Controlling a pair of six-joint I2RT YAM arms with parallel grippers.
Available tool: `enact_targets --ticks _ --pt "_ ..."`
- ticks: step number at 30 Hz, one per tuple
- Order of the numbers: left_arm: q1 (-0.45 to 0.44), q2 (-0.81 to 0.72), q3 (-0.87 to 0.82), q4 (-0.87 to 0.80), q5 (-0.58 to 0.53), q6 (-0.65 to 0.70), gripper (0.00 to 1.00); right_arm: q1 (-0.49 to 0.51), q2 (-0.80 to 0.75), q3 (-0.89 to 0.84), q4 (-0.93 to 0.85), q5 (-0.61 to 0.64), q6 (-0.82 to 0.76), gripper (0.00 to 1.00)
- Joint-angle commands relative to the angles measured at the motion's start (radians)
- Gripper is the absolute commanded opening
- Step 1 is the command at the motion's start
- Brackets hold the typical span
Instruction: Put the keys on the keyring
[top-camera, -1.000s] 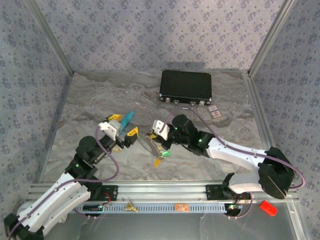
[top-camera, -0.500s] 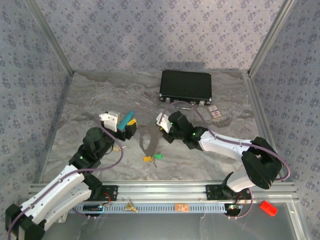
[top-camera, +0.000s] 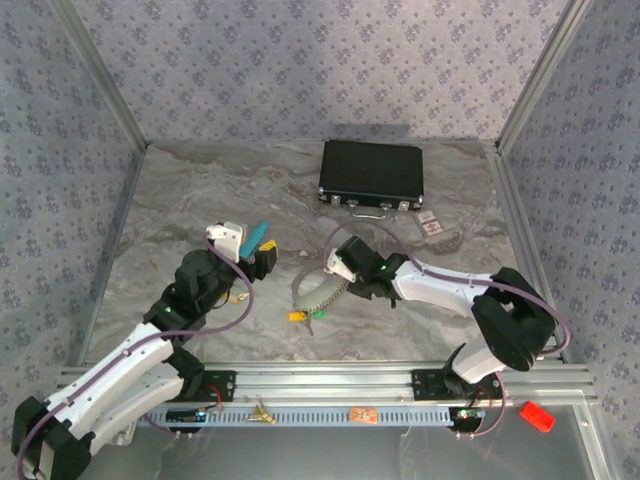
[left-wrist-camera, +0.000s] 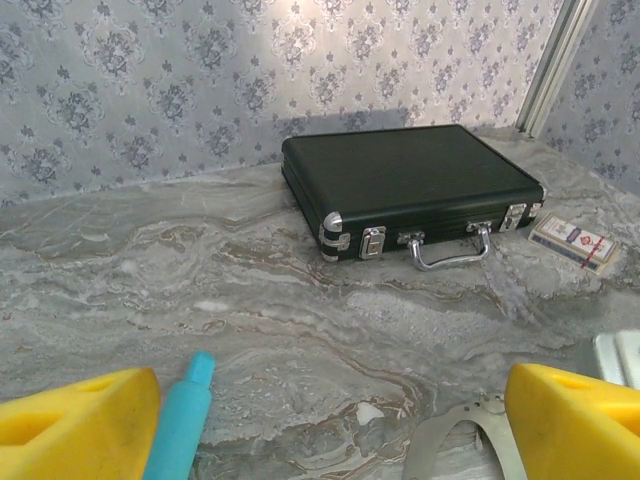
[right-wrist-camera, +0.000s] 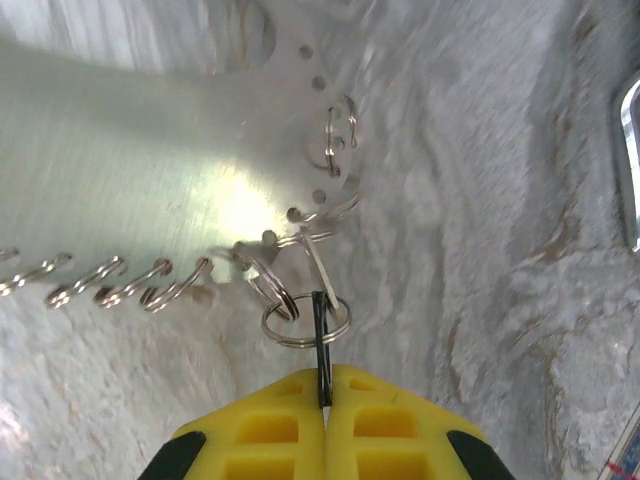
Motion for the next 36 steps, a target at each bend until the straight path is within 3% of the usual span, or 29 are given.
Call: enact_targets --ticks 1,4,10,14,17,20,23,26,36 --pt "0.007 0.003 0.037 0.003 0.007 -0.010 0.89 0.014 0.031 0.006 -0.097 0.108 -0.056 0.00" --pt "0.009 0.005 0.036 0.006 0.005 -0.010 0.89 0.014 0.043 0.004 -0.108 0.135 -0.067 0.05" --pt "0.019 0.004 0.032 -0.001 0.005 -0.005 0.89 0.002 0.023 0.008 -0.133 0.180 -0.076 0.32" --pt "0.022 0.006 0.025 -0.003 0.002 -0.004 0.89 -0.009 -0.075 0.028 -0.133 0.068 0.008 0.35" --pt "0.024 0.011 0.022 -0.003 -0.003 -0.007 0.89 -0.015 -0.192 0.025 -0.070 -0.159 0.185 0.36" --pt "0.025 0.017 0.020 -0.005 -0.014 -0.022 0.89 0.003 -0.280 -0.039 0.081 -0.369 0.456 0.36" --pt "0.027 0.027 0.017 -0.008 -0.037 -0.050 0.89 0.038 -0.293 -0.066 0.139 -0.383 0.818 0.37" --pt "0.028 0.038 0.014 -0.013 -0.065 -0.078 0.89 0.050 -0.243 -0.010 0.022 -0.386 1.055 0.34" --pt "0.085 0.060 -0.009 -0.062 -0.075 -0.242 0.89 0.148 -0.059 0.040 0.045 -0.532 1.236 0.27"
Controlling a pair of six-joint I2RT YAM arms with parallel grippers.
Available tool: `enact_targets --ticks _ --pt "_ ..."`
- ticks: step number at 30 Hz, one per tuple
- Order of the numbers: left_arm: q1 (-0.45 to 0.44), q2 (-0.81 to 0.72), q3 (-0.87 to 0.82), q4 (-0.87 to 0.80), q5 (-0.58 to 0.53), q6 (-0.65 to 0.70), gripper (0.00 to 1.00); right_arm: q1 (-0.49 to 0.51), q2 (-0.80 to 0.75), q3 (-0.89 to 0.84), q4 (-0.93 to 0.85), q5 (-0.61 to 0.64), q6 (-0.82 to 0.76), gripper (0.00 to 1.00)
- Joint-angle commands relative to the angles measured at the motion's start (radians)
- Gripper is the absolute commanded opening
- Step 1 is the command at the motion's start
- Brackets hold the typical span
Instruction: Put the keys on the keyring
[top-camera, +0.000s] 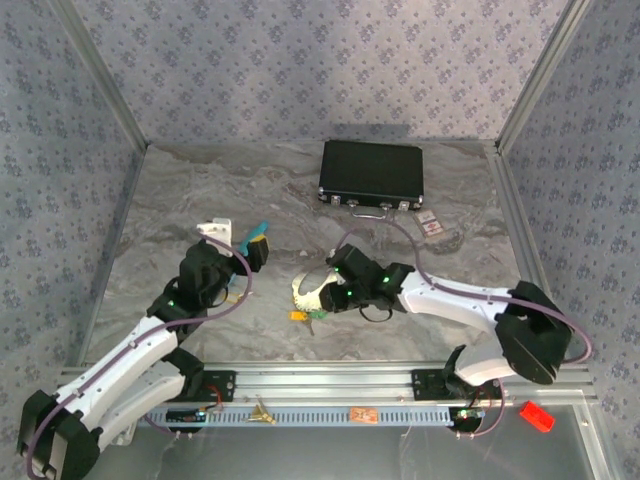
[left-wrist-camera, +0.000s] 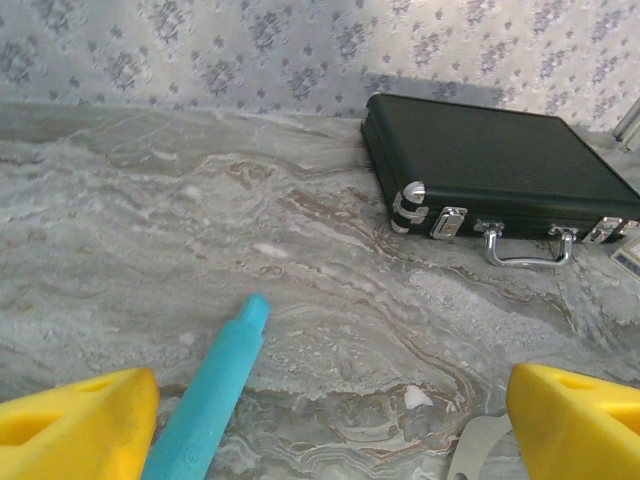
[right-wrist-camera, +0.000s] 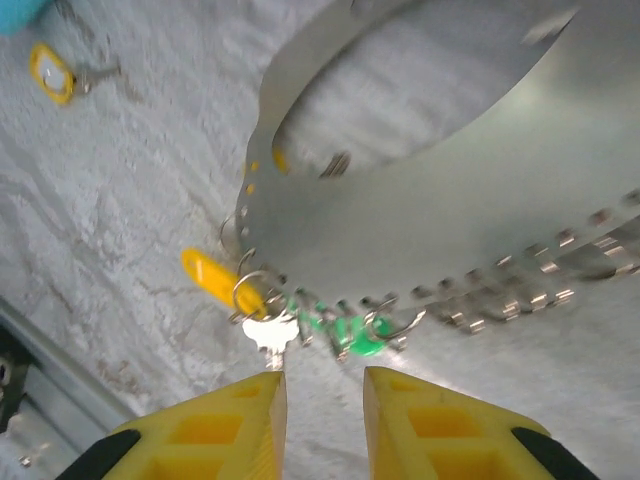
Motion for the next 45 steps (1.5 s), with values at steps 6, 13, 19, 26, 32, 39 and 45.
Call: enact_targets --ticks 6,13,19,26,32,39,45 --pt "0.010 -0.010 -0.013 -0.027 0.007 -0.068 0.89 0.061 0.145 0.094 -0.005 -0.025 0.114 0.27" --pt "0.014 -0.023 -0.015 -0.037 0.009 -0.059 0.89 0.070 0.194 0.111 -0.024 0.005 0.128 0.23" --pt "0.015 -0.034 -0.016 -0.046 0.006 -0.056 0.89 0.075 0.212 0.130 -0.060 0.035 0.124 0.26" --pt "0.016 -0.041 -0.013 -0.056 0.004 -0.053 0.89 0.077 0.239 0.149 -0.076 0.050 0.116 0.25" --pt "0.019 -0.043 -0.013 -0.059 0.001 -0.053 0.89 0.082 0.255 0.159 -0.090 0.059 0.118 0.22" --pt "0.019 -0.047 -0.009 -0.065 -0.002 -0.047 0.89 0.084 0.278 0.170 -0.081 0.050 0.124 0.19" --pt "0.020 -0.051 -0.009 -0.071 -0.004 -0.046 0.89 0.084 0.294 0.180 -0.082 0.056 0.130 0.18"
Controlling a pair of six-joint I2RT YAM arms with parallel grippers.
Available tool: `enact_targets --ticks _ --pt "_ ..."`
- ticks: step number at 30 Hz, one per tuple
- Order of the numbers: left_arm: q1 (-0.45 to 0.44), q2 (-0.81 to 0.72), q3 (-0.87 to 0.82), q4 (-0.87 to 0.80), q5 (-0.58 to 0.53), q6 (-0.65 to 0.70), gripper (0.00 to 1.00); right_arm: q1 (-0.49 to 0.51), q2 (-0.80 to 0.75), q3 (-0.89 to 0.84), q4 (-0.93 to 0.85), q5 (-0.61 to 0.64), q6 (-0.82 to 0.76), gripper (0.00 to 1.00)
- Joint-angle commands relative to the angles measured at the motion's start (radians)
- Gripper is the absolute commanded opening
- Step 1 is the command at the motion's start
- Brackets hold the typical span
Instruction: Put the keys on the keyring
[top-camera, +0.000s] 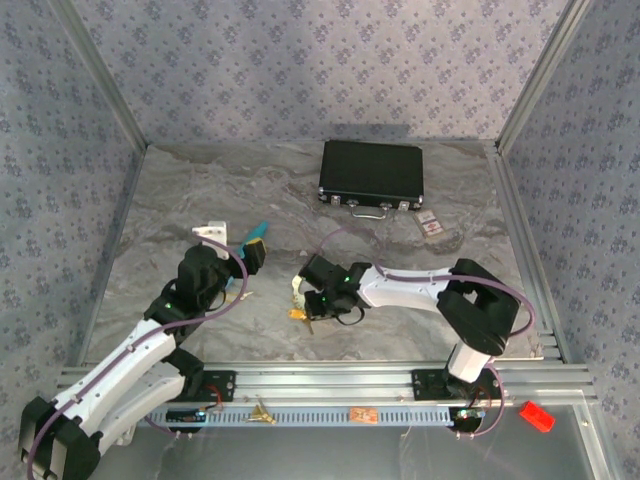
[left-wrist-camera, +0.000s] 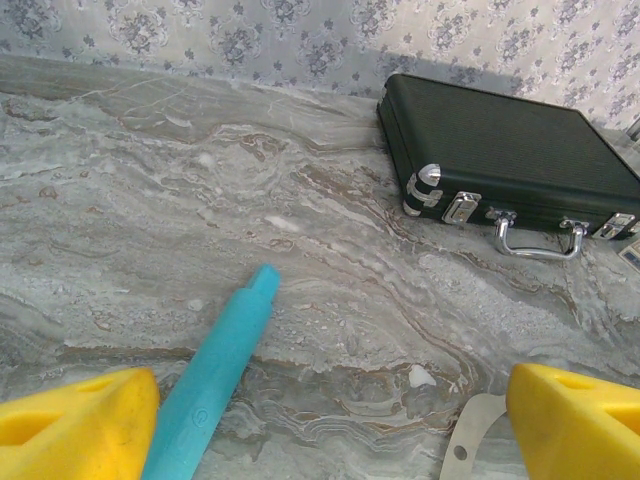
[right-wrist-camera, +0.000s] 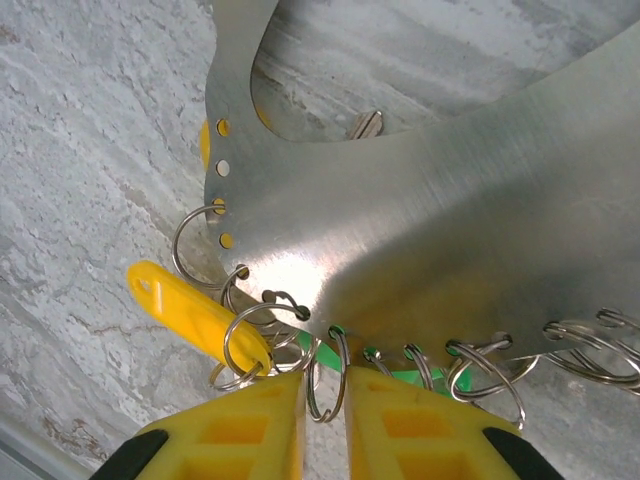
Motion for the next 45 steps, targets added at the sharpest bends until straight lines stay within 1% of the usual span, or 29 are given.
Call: enact_targets --ticks 1,9,14,17,20,26,29,31,33,35,37,38,39,40,42,43,44,45 --pt "0.007 -0.018 -0.001 -0.009 -0.005 0.004 0.89 0.008 0.023 0.024 -0.030 0.025 0.024 0.17" --pt "0.012 -0.027 -0.001 -0.015 -0.010 0.008 0.89 0.009 0.046 0.045 -0.049 0.038 0.032 0.16" --pt "0.014 -0.035 0.000 -0.019 -0.013 0.014 0.89 0.011 0.047 0.058 -0.077 0.055 0.031 0.07" --pt "0.016 -0.037 0.000 -0.020 -0.016 0.017 0.89 0.014 0.030 0.060 -0.100 0.077 0.022 0.00" --pt "0.016 -0.042 0.001 -0.018 -0.018 0.025 0.89 0.020 -0.011 0.055 -0.115 0.114 -0.004 0.00" --pt "0.018 -0.062 0.001 -0.009 0.007 0.081 0.89 0.046 -0.144 0.005 -0.096 0.200 -0.152 0.00" --pt "0.018 -0.078 -0.007 0.003 0.039 0.133 0.87 0.046 -0.218 -0.028 -0.064 0.222 -0.299 0.00" --pt "0.018 -0.089 -0.016 0.016 0.086 0.180 0.85 0.039 -0.258 -0.047 -0.040 0.214 -0.406 0.00" --pt "0.018 -0.099 -0.026 0.030 0.132 0.218 0.83 0.024 -0.302 -0.077 -0.005 0.173 -0.510 0.00" --pt "0.016 -0.102 -0.034 0.038 0.180 0.247 0.78 -0.005 -0.352 -0.119 0.041 0.101 -0.630 0.00" --pt "0.016 -0.095 -0.035 0.048 0.247 0.265 0.72 -0.045 -0.410 -0.172 0.103 -0.003 -0.739 0.00" --pt "0.016 -0.091 -0.035 0.051 0.280 0.277 0.67 -0.060 -0.437 -0.194 0.126 -0.048 -0.783 0.00" --pt "0.016 -0.084 -0.033 0.053 0.330 0.290 0.59 -0.080 -0.465 -0.215 0.154 -0.105 -0.827 0.00" --pt "0.017 -0.074 -0.034 0.059 0.389 0.307 0.54 -0.098 -0.489 -0.232 0.177 -0.153 -0.868 0.00" --pt "0.013 -0.056 -0.041 0.071 0.492 0.342 0.45 -0.128 -0.514 -0.243 0.185 -0.234 -0.937 0.00" --pt "0.005 -0.044 -0.044 0.073 0.541 0.372 0.38 -0.138 -0.519 -0.240 0.177 -0.256 -0.965 0.00" --pt "-0.004 -0.035 -0.042 0.068 0.575 0.393 0.35 -0.146 -0.519 -0.237 0.167 -0.274 -0.984 0.00" --pt "-0.016 -0.025 -0.042 0.068 0.608 0.409 0.34 -0.155 -0.516 -0.233 0.153 -0.296 -1.004 0.00"
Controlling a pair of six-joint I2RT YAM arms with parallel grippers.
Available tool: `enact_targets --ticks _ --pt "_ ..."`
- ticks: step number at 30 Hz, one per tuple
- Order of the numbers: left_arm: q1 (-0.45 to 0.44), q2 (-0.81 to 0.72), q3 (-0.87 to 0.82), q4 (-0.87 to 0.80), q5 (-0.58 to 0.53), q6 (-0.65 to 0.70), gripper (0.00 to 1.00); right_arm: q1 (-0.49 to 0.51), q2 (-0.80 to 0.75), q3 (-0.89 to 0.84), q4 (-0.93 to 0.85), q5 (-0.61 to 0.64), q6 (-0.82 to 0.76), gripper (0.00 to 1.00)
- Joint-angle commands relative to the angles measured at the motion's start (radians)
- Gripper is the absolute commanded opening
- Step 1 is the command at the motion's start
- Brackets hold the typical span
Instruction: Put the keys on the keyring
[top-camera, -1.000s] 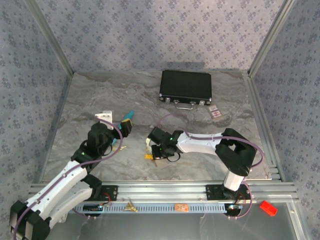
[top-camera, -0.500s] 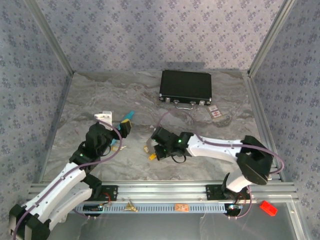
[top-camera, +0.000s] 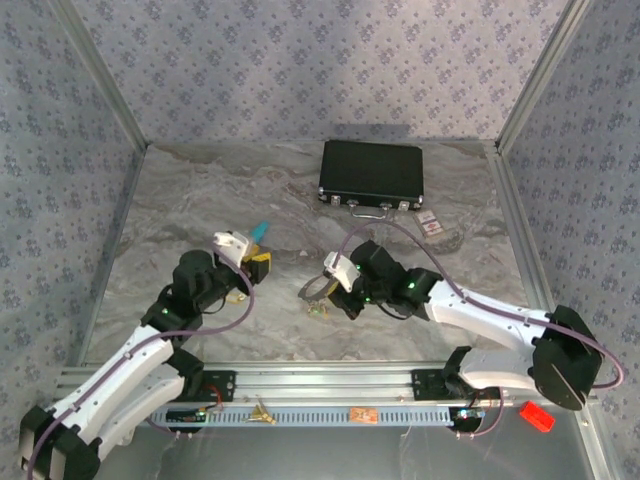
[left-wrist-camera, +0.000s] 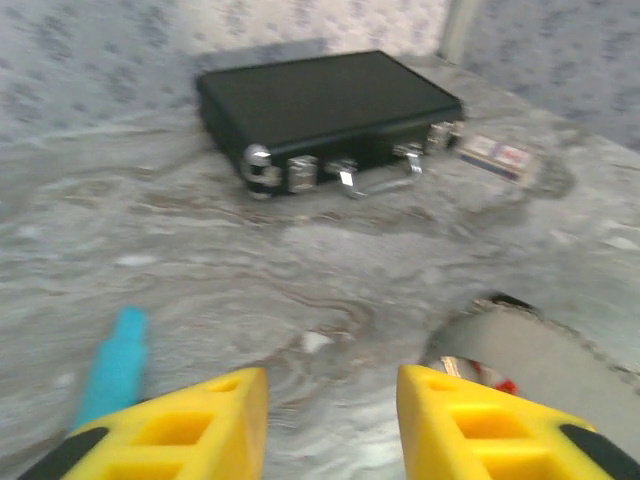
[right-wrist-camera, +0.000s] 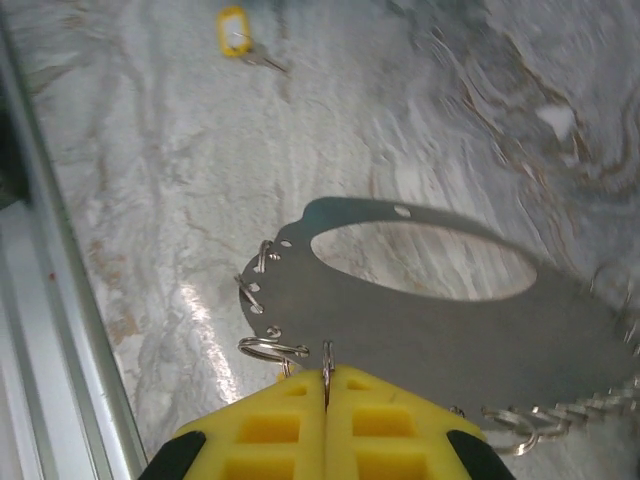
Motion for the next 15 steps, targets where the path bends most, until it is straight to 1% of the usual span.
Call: enact_targets --ticks 1,4,9,12,15 --pt "-0.032 0.023 -0.012 0.038 0.218 0.104 0.33 -0.024 -0.014 0.010 0.025 -0.167 -0.169 0.00" --pt "-0.074 0.044 -0.028 0.062 0.276 0.148 0.31 -0.031 -0.014 0.013 0.031 -0.214 -0.179 0.00" --pt "-0.145 0.085 -0.053 0.104 0.384 0.229 0.26 -0.022 -0.017 0.013 0.045 -0.231 -0.187 0.00" --pt "-0.177 0.104 -0.060 0.124 0.405 0.274 0.24 -0.017 -0.026 0.010 0.054 -0.242 -0.195 0.00" --pt "-0.188 0.127 -0.050 0.115 0.430 0.311 0.23 -0.006 -0.034 0.008 0.060 -0.242 -0.212 0.00"
